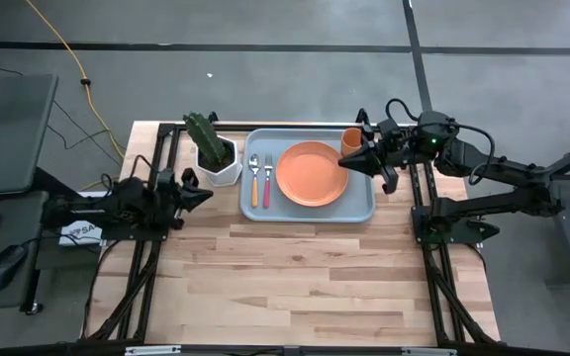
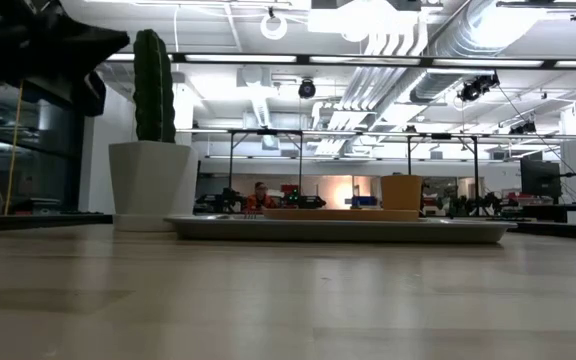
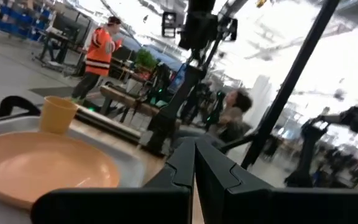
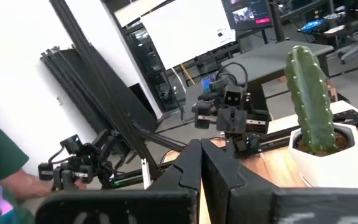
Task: Pick and place plate/cup/fork/spoon on tray
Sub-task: Return to Home Position
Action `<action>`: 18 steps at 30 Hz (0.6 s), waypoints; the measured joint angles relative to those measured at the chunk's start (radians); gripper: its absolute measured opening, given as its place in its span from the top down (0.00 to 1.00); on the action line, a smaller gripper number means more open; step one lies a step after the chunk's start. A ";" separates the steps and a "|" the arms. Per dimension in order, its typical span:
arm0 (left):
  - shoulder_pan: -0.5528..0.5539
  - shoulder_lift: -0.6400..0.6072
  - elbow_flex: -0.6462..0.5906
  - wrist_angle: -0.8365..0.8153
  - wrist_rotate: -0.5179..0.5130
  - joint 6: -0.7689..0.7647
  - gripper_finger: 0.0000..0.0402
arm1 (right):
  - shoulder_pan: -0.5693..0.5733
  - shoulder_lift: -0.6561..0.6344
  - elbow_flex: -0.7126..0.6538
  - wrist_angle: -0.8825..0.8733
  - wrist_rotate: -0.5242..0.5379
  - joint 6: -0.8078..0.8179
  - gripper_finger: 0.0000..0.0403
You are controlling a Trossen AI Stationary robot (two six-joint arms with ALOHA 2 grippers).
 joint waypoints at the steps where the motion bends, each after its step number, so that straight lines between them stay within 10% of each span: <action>1: 0.000 -0.001 0.000 -0.014 -0.001 0.020 1.00 | 0.000 0.000 0.000 0.000 0.008 0.002 1.00; 18: 0.001 0.002 0.000 -0.187 0.058 0.108 1.00 | 0.000 0.000 0.000 -0.007 0.043 0.004 1.00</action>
